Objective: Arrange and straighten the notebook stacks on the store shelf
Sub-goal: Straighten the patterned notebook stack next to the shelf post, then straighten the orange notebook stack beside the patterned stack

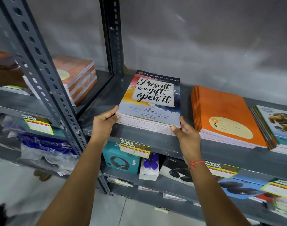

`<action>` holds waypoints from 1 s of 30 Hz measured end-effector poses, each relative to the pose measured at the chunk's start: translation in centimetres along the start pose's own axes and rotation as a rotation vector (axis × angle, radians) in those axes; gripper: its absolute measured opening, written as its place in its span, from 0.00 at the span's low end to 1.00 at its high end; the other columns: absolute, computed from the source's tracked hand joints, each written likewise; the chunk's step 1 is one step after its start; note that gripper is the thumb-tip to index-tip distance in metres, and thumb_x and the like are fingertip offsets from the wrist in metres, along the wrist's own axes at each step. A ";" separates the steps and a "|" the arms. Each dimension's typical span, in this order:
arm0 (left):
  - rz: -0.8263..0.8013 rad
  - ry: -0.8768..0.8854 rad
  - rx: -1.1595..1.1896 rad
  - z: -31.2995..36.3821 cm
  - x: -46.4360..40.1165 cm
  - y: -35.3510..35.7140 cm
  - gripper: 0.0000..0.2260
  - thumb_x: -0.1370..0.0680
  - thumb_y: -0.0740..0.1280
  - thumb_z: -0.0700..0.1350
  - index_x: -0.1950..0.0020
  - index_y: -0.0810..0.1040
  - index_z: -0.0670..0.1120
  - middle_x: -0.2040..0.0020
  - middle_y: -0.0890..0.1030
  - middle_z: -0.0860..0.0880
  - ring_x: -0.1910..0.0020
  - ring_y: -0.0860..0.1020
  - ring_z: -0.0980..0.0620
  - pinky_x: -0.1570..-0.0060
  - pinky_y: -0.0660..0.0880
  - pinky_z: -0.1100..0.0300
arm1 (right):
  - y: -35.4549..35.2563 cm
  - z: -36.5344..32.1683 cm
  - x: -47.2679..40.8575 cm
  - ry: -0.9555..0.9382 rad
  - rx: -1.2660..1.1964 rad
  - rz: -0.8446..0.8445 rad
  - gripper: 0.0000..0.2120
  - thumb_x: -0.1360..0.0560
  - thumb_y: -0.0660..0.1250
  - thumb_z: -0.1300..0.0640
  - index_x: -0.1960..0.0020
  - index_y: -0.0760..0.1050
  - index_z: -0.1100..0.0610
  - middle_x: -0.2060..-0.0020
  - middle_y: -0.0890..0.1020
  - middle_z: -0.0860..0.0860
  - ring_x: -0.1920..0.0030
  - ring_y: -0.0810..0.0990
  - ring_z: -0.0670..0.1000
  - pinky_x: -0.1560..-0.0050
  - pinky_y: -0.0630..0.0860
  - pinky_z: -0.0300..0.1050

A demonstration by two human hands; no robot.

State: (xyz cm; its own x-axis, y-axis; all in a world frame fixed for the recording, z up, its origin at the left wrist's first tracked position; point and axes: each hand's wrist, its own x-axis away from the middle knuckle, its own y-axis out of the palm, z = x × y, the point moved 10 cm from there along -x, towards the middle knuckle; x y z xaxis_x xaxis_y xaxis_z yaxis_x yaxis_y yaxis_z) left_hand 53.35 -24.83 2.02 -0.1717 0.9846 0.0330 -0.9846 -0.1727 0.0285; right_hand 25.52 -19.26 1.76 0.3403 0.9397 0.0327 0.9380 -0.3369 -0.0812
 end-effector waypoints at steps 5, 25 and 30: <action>0.012 -0.014 -0.023 0.2 0.3 0.0 0.18 0.24 0.64 0.34 0.34 0.73 0.40 0.41 0.77 0.50 0.51 0.76 0.59 0.57 0.72 0.83 | -0.2 -0.5 0.6 0.014 0.012 0.017 0.27 0.26 0.66 0.64 0.29 0.64 0.58 0.32 0.72 0.51 0.40 0.69 0.40 0.41 0.65 0.32; -0.140 0.185 -0.278 1.6 11.8 23.5 0.18 0.19 0.57 0.43 0.29 0.67 0.42 0.28 0.69 0.46 0.29 0.67 0.49 0.36 0.59 0.69 | -25.2 -0.4 2.5 -0.077 0.079 0.558 0.15 0.23 0.63 0.54 0.38 0.73 0.50 0.33 0.74 0.57 0.32 0.71 0.58 0.32 0.65 0.45; -0.056 0.070 -0.253 0.1 11.8 25.5 0.19 0.19 0.54 0.46 0.31 0.70 0.42 0.32 0.74 0.43 0.32 0.71 0.46 0.36 0.64 0.62 | -22.2 0.3 -1.1 0.031 0.123 0.062 0.28 0.22 0.59 0.51 0.25 0.55 0.52 0.37 0.70 0.45 0.34 0.66 0.48 0.37 0.60 0.40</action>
State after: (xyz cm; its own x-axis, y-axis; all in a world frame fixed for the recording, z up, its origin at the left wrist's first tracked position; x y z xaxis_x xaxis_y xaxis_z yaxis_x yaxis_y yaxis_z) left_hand 26.24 -17.65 3.25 -0.1100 0.9934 -0.0313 -0.9681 -0.1142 -0.2229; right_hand 4.26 -12.79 3.22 0.4008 0.9145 0.0542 0.9007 -0.3826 -0.2058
